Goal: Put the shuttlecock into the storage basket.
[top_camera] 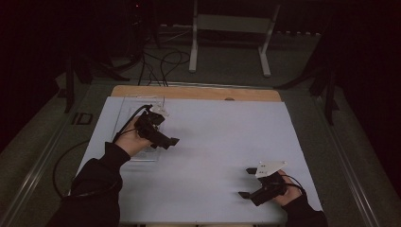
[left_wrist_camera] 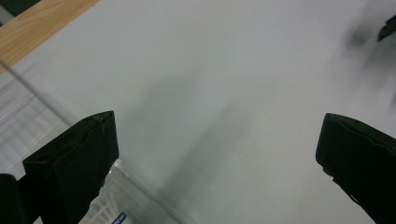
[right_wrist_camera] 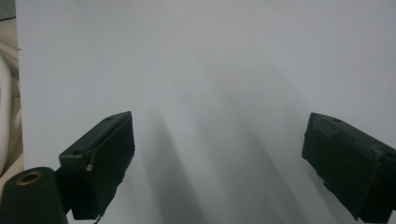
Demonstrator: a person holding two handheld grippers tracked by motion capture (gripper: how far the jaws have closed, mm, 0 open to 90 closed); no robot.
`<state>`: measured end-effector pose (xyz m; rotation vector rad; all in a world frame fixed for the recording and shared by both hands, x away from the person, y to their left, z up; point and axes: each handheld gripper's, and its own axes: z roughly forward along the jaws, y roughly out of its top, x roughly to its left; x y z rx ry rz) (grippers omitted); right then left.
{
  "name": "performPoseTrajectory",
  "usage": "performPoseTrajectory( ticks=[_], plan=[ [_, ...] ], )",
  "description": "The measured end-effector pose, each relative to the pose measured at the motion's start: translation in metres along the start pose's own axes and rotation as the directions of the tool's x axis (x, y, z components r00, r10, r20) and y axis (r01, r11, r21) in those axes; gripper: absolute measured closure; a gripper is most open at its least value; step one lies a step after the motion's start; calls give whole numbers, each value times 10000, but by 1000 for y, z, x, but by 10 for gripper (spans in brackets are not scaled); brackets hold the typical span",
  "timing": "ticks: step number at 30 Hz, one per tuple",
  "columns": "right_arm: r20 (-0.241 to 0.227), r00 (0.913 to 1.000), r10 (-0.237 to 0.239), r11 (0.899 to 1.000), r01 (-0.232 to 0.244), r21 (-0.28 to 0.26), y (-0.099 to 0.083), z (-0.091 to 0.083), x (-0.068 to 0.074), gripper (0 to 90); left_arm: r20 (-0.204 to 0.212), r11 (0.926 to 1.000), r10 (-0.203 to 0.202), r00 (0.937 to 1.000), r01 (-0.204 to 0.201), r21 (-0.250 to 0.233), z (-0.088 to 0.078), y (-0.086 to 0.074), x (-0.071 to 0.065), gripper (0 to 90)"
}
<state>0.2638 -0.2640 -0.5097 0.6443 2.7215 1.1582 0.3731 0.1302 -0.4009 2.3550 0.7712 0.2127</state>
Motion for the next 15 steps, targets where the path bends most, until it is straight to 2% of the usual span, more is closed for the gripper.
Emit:
performPoseTrajectory(
  ticks=[4,6,8,15],
  plan=[
    [-2,10000,13,10000,-13,-6,0,0,0,95,154,10000,91,9998,-92,3,1,2,-5,0],
    [16,10000,3,10000,-3,-8,0,0,0,95,326,9995,285,9991,-281,-125,2,4,-10,0],
    [13,10000,2,10000,-2,-16,0,0,0,95,580,9993,307,9978,-294,-233,3,6,-14,0],
    [32,10000,-11,10000,11,-7,0,0,0,95,856,9962,823,9929,-794,-370,6,9,-26,0]
  ],
)
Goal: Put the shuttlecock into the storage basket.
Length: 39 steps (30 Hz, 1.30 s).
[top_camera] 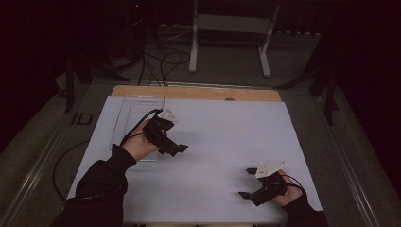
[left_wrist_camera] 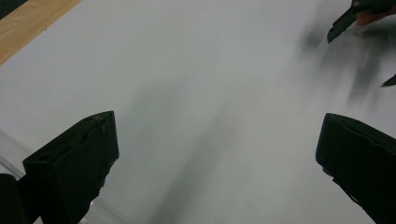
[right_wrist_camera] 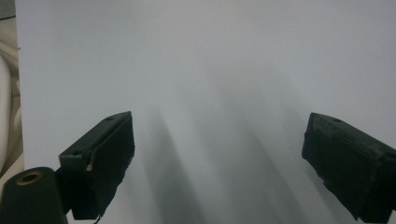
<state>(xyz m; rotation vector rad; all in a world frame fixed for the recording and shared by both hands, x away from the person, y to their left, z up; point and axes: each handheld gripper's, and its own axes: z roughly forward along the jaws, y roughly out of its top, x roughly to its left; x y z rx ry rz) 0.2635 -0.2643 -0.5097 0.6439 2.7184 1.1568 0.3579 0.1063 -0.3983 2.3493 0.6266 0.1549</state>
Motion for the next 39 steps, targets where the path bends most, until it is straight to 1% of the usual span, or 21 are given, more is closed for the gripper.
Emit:
performPoseTrajectory(
  ticks=[2,4,5,6,7,8,9,11,14,17,20,24,25,28,29,30,32,35,36,37,39],
  plan=[
    [-12,10000,11,10000,-11,-1,0,0,0,95,177,9999,8,9998,-6,-123,1,1,-3,1],
    [-5,10000,22,10000,-22,4,0,0,0,96,241,9998,175,9996,-172,-135,1,1,-7,1],
    [-5,10000,18,10000,-18,2,0,0,0,95,226,9997,181,9996,-177,-179,2,1,-9,1],
    [7,10000,-13,10000,13,-2,0,0,0,95,299,9995,174,9994,-166,-271,3,1,-10,1],
    [7,10000,-13,10000,13,-2,0,0,0,95,299,9995,174,9994,-166,-271,3,1,-10,1],
    [15,10000,-22,10000,22,0,0,0,0,95,439,9993,327,9985,-318,-220,3,0,-12,1],
    [9,10000,-24,10000,24,2,0,0,0,95,434,9992,312,9986,-301,-259,4,0,-14,0],
    [6,10000,-13,10000,13,15,0,0,0,95,548,9989,375,9978,-359,-293,7,-1,-17,1],
    [-9,10000,7,10000,-7,18,0,0,0,95,641,9982,569,9963,-555,-234,10,-3,-21,1],
    [-18,10000,8,10000,-8,15,0,0,0,96,766,9975,680,9947,-661,-268,15,-5,-26,1],
    [-25,10000,8,10000,-8,11,0,0,0,95,971,9968,794,9921,-779,-192,21,-8,-32,1],
    [-33,10000,12,10000,-12,26,-1,0,0,96,909,9939,1105,9897,-1107,-29,25,-13,-38,1],
    [-31,10000,17,10000,-17,41,-1,0,0,95,909,9939,1105,9897,-1107,-29,25,-13,-38,1],
    [-20,10000,-20,10000,20,37,0,0,0,96,998,9912,1312,9863,-1323,39,30,-19,-42,0],
    [-11,10000,-37,10000,37,38,0,0,0,95,998,9912,1312,9863,-1323,39,30,-19,-42,1],
    [-17,10000,-20,10000,20,7,0,0,0,95,1084,9913,1307,9855,-1319,42,32,-22,-44,1],
    [6,10000,-17,10000,17,14,0,-1,0,95,1099,9906,1351,9847,-1367,70,34,-25,-46,0],
    [3,10000,1,10000,-1,-16,0,-1,0,96,1184,9913,1300,9844,-1317,61,35,-28,-47,1],
    [9,10000,3,10000,-3,-8,0,-1,0,95,1280,9930,1174,9848,-1180,-29,36,-32,-49,0],
    [9,10000,3,10000,-3,-8,0,-1,0,95,1280,9930,1174,9848,-1180,-29,36,-32,-49,1],
    [-3,10000,-12,10000,12,8,0,-1,0,95,1327,9915,1286,9828,-1301,26,36,-36,-50,0]
  ],
)
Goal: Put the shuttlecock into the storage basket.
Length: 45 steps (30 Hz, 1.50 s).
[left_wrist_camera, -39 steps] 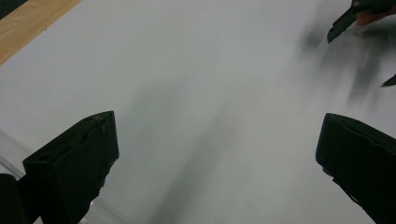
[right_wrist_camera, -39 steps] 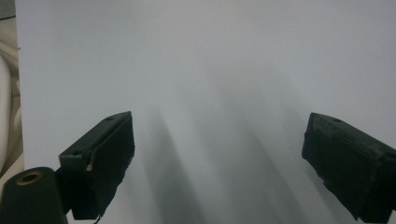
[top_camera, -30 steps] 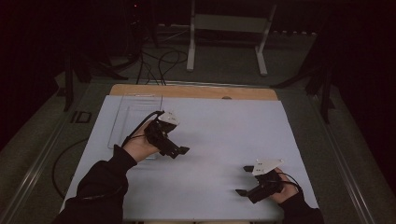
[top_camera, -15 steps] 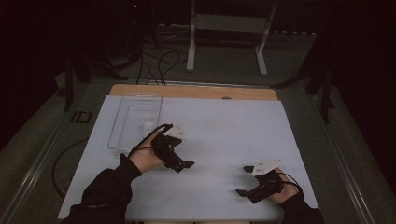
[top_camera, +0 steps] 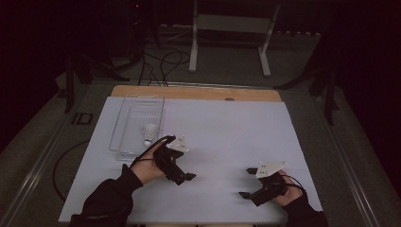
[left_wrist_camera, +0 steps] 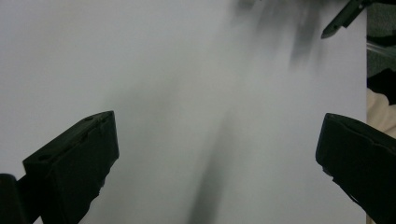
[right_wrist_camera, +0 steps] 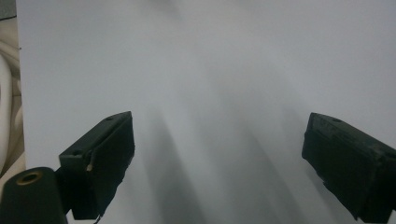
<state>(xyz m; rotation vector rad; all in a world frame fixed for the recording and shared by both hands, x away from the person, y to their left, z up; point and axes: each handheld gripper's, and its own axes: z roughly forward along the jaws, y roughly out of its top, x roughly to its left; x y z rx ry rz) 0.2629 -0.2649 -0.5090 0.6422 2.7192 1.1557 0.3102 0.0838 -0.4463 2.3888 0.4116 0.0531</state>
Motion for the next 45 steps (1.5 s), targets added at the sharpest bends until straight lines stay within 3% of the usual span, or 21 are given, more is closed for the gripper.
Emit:
performPoseTrajectory(
  ticks=[12,22,27,34,45],
  plan=[
    [-1,10000,13,10000,-13,4,0,0,0,95,367,9998,-157,9992,160,-89,2,-23,-6,1],
    [0,10000,10,10000,-10,3,0,0,0,96,376,9996,-255,9990,259,-98,-2,-40,-11,0],
    [60,10000,-52,10000,52,30,0,0,0,95,445,9999,-98,9990,94,93,-3,-49,-15,1],
    [80,9999,-69,10000,69,42,-1,-1,0,96,494,9983,-422,9979,441,-378,-12,-64,-16,0],
    [100,9999,-66,10000,65,60,0,-1,0,95,601,9937,-792,9950,836,-742,-20,-91,-19,1]
  ],
)
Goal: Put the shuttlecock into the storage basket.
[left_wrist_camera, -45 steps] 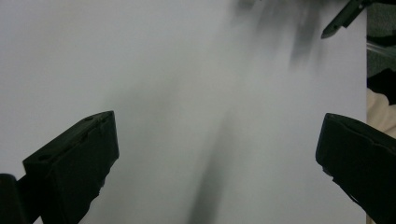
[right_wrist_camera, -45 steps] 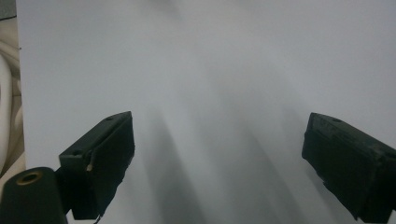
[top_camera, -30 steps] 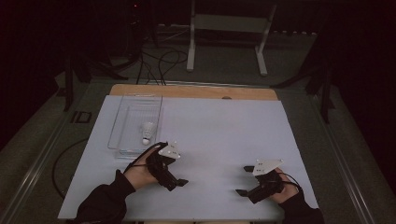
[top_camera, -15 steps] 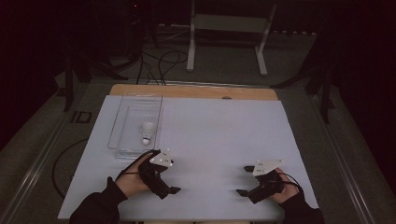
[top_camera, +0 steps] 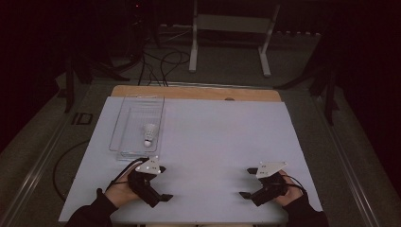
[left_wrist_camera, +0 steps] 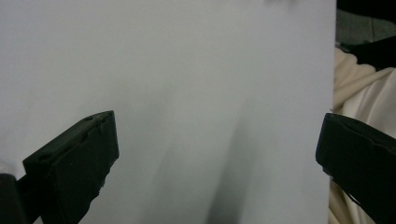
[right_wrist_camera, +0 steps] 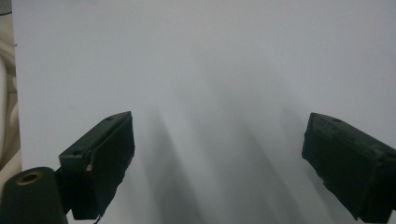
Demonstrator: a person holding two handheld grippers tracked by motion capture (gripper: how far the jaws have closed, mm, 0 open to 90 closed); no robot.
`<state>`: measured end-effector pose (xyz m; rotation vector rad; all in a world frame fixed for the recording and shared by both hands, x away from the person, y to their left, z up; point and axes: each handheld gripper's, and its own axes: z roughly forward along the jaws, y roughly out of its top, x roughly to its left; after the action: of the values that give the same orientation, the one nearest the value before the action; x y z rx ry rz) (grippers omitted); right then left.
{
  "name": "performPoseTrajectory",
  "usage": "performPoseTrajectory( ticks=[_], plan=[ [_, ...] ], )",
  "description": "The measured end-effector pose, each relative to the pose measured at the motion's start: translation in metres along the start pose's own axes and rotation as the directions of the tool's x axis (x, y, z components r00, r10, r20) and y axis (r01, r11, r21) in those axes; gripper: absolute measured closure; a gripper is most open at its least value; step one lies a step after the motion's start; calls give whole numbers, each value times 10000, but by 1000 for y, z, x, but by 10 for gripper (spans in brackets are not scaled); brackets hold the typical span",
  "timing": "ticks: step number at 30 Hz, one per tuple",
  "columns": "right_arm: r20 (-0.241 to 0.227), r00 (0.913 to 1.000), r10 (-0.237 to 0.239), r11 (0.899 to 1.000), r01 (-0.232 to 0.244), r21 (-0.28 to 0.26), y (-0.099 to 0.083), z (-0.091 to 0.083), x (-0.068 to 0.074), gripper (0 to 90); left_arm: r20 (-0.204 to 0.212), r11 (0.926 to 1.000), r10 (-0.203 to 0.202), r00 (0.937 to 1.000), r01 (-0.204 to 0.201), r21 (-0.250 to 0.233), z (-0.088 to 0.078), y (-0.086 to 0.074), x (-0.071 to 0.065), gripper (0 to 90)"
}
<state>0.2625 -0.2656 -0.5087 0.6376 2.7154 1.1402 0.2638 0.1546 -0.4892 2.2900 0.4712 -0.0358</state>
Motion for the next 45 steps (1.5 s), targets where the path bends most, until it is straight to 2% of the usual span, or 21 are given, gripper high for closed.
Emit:
performPoseTrajectory(
  ticks=[3,6,10,13,22,24,25,31,34,39,45],
  plan=[
    [-15,10000,16,10000,-16,-6,0,0,0,96,83,9999,16,10000,-15,-115,-2,-6,0,1],
    [-11,10000,47,10000,-47,-20,0,0,0,95,-83,10000,-8,10000,8,-19,-4,-11,1,0],
    [25,10000,32,10000,-32,-27,-1,-1,0,95,-319,9992,-255,9992,244,-329,-9,-19,4,1],
    [6,10000,33,10000,-33,-25,-1,0,0,95,-337,9979,-390,9987,372,-530,-12,-24,5,1],
    [66,10000,56,10000,-56,-15,-2,-2,0,95,-577,9975,-428,9974,394,-593,-13,-37,3,1],
    [43,10000,63,10000,-63,-10,-3,-2,0,96,-779,9974,-380,9962,330,-638,-15,-40,2,1],
    [67,10000,61,10000,-61,11,-3,-2,0,96,-867,9979,-296,9958,244,-599,-16,-41,3,1],
    [161,9999,52,9999,-54,107,-5,-2,-1,96,-1175,9989,-390,9923,358,-295,-16,-47,3,1],
    [164,9999,28,10000,-29,64,-5,-3,-1,95,-1268,9988,-435,9910,401,-289,-15,-49,3,1],
    [162,9999,3,9999,-5,110,-6,-2,-1,96,-1176,9991,-417,9922,403,-140,-13,-50,4,1],
    [149,9999,1,10000,-2,89,-6,-2,-1,96,-1100,9991,-390,9932,370,-207,-15,-48,3,1]
  ],
)
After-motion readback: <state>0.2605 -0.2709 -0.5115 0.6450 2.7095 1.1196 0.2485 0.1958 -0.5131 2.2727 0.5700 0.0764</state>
